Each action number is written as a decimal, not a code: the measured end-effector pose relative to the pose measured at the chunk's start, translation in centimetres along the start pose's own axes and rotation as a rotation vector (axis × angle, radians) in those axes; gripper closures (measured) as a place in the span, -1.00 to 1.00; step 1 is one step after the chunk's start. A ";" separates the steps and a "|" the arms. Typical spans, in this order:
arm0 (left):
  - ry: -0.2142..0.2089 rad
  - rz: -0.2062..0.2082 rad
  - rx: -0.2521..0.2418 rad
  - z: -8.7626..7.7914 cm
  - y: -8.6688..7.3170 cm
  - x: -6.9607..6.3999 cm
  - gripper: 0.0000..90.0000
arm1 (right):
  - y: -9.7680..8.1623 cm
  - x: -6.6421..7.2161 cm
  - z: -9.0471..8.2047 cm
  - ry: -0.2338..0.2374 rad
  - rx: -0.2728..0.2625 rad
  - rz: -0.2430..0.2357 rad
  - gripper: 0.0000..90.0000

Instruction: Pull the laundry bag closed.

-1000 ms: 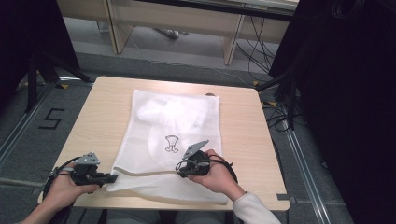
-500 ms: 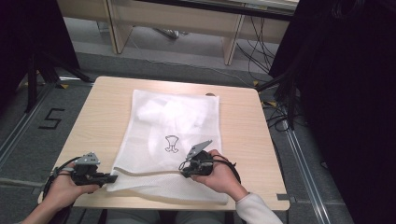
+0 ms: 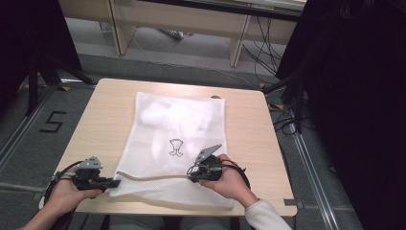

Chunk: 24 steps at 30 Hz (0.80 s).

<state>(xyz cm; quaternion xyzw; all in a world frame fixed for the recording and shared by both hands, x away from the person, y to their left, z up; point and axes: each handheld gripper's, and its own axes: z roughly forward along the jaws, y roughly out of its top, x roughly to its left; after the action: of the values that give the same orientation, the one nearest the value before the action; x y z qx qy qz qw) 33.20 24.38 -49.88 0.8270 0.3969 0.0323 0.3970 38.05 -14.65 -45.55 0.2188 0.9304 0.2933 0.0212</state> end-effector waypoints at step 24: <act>0.001 -0.010 -0.013 0.0 0.0 0.0 0.91 | -0.7 -0.1 -0.6 -0.022 0.003 0.012 0.83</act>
<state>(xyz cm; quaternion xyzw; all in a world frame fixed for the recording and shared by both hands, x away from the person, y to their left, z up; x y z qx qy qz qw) 33.16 24.35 -49.91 0.8223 0.4012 0.0333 0.4023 37.73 -15.52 -45.44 0.2277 0.9292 0.2898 0.0296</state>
